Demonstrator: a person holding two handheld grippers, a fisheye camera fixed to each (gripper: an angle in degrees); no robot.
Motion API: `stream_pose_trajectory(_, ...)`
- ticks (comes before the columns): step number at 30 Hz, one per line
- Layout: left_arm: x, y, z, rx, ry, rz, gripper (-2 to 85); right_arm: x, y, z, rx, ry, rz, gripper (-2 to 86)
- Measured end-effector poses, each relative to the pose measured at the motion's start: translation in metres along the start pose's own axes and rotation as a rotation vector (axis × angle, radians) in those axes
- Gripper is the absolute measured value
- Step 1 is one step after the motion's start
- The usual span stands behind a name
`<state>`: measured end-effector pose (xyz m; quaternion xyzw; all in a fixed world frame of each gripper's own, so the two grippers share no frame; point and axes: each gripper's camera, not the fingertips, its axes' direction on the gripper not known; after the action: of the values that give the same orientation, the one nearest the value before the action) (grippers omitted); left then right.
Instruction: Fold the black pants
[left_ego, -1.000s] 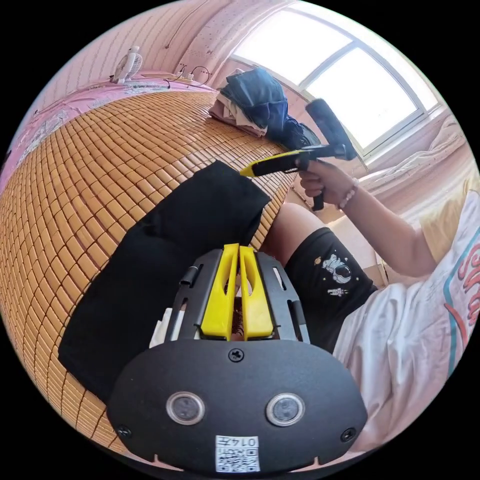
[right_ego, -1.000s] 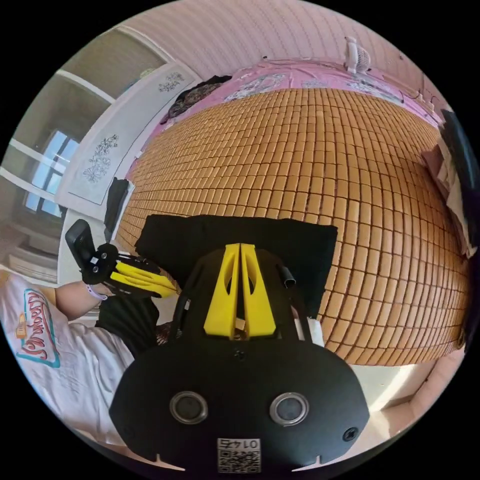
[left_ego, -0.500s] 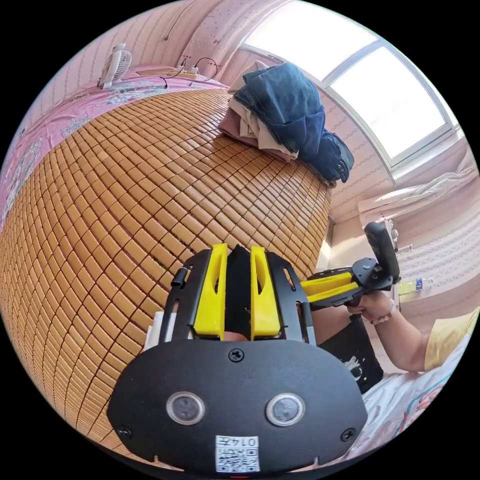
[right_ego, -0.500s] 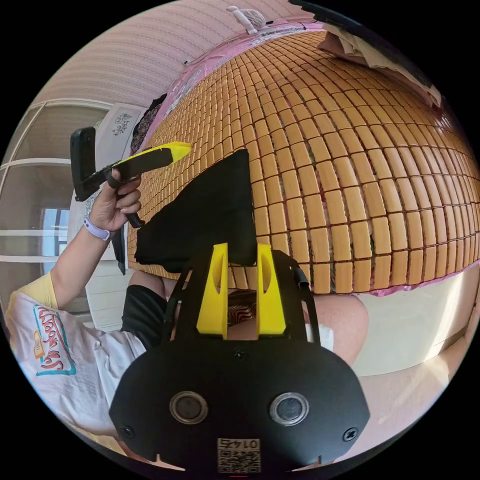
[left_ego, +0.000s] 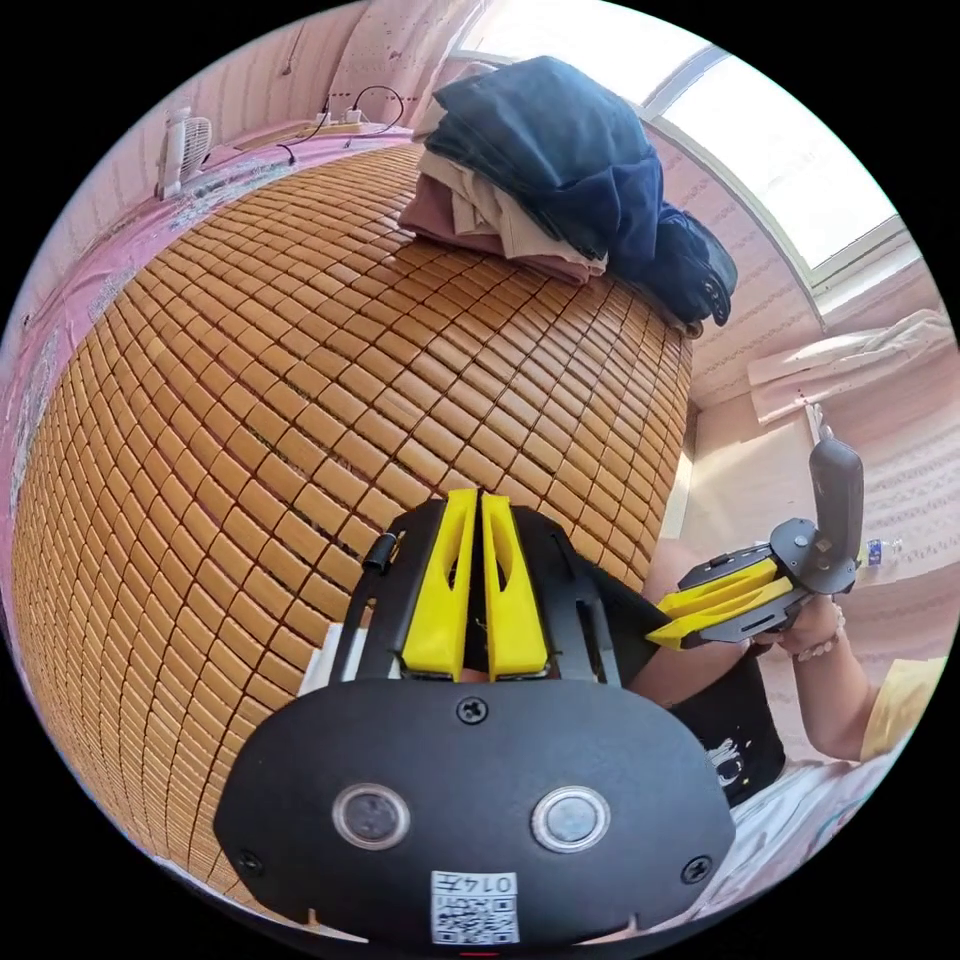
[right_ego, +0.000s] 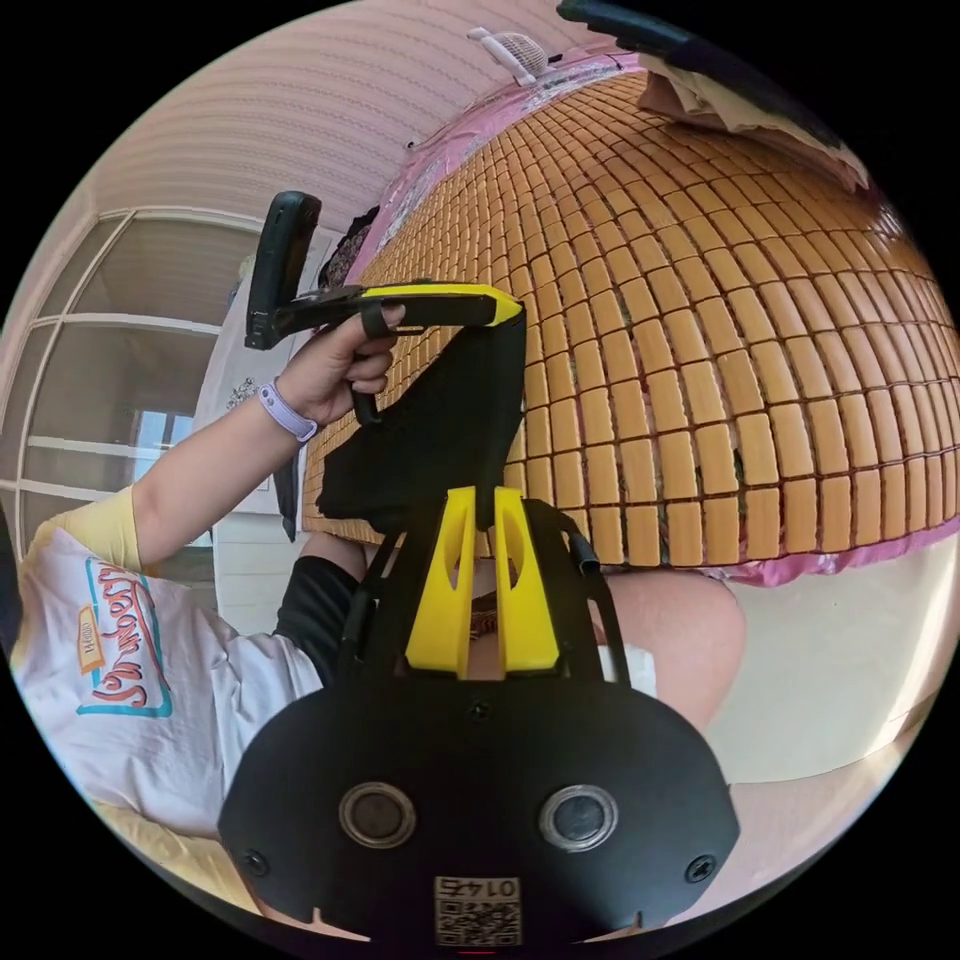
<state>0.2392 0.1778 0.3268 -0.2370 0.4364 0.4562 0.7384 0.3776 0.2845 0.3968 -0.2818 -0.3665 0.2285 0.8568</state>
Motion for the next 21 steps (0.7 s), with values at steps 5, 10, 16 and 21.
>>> stream_pose_trajectory(5, 0.009, 0.006, -0.043, 0.13, 0.123, 0.02, -0.8, -0.004, 0.024, -0.049, 0.12, -0.041, -0.043, 2.1)
stream_pose_trajectory(10, -0.001, 0.065, -0.122, 0.286, 0.103, 0.083, -0.6, -0.051, 0.039, -0.069, 0.169, -0.106, -0.232, 2.1)
stream_pose_trajectory(16, -0.052, 0.205, -0.206, 0.461, -0.015, -0.149, -0.6, -0.144, 0.025, -0.003, 0.041, -0.25, -0.486, 3.0)
stream_pose_trajectory(21, -0.111, 0.349, -0.228, 0.483, -0.193, -0.587, 3.5, -0.215, 0.013, 0.116, -0.196, -0.139, -0.604, 6.4)
